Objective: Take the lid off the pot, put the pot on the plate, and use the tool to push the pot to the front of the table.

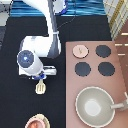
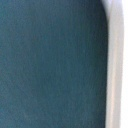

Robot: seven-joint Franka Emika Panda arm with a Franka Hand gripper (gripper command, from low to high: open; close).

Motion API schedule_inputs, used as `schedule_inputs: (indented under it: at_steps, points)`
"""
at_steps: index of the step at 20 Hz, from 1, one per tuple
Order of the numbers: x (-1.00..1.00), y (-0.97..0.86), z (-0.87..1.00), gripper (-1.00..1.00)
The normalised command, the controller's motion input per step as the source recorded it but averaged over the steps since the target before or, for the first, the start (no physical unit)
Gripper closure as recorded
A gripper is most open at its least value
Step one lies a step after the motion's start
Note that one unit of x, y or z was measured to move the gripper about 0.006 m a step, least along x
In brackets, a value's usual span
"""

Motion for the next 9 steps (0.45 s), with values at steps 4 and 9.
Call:
schedule_inputs:
  at_steps: [4,9]
  points:
    - [-0.49,0.13,1.0,-1.0]
    - [-0.42,0.0,1.0,-1.0]
